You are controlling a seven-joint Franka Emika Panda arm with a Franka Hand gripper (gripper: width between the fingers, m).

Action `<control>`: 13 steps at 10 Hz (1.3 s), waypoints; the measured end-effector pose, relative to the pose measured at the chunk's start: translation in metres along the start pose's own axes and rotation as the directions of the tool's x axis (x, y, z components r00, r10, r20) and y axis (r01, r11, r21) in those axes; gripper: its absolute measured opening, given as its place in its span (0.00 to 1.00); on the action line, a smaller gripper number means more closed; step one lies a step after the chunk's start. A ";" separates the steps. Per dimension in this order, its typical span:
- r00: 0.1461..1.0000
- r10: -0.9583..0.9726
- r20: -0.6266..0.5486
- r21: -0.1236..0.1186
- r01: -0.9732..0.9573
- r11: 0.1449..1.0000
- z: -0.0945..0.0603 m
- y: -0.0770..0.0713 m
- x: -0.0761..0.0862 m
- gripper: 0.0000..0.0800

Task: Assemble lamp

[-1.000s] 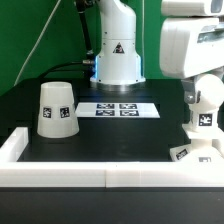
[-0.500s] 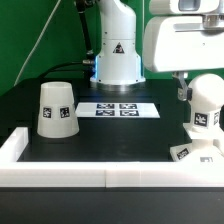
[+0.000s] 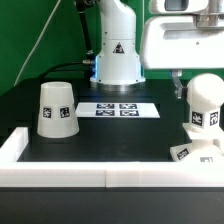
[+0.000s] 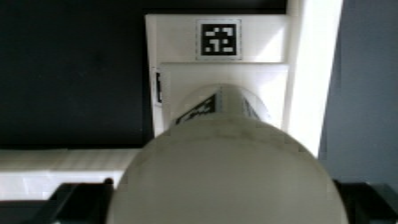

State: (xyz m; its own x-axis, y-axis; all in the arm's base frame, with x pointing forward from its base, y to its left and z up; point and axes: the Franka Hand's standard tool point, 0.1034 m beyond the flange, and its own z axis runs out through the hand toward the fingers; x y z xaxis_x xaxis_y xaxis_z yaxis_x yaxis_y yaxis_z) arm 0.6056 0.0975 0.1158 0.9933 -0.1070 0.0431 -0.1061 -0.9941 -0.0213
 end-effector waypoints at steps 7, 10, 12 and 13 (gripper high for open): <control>0.847 0.531 0.022 0.008 -0.531 0.847 0.001 -0.005 -0.004 0.72; 0.724 0.689 0.037 0.013 -0.690 0.724 0.001 -0.007 -0.004 0.72; 0.566 0.822 0.071 0.014 -0.824 0.566 0.003 -0.005 -0.006 0.72; 0.527 0.846 0.078 0.006 -0.849 0.529 0.002 -0.004 -0.006 0.72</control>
Offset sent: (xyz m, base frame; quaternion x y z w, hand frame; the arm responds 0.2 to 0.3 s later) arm -0.0075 0.0018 -0.0003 0.0054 -0.0225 0.2193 0.9754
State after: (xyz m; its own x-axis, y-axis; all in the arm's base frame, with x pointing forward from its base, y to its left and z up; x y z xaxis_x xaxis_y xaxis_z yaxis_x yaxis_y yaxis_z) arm 0.6000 0.1025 0.1133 0.4376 -0.8962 -0.0736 -0.8990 -0.4345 -0.0541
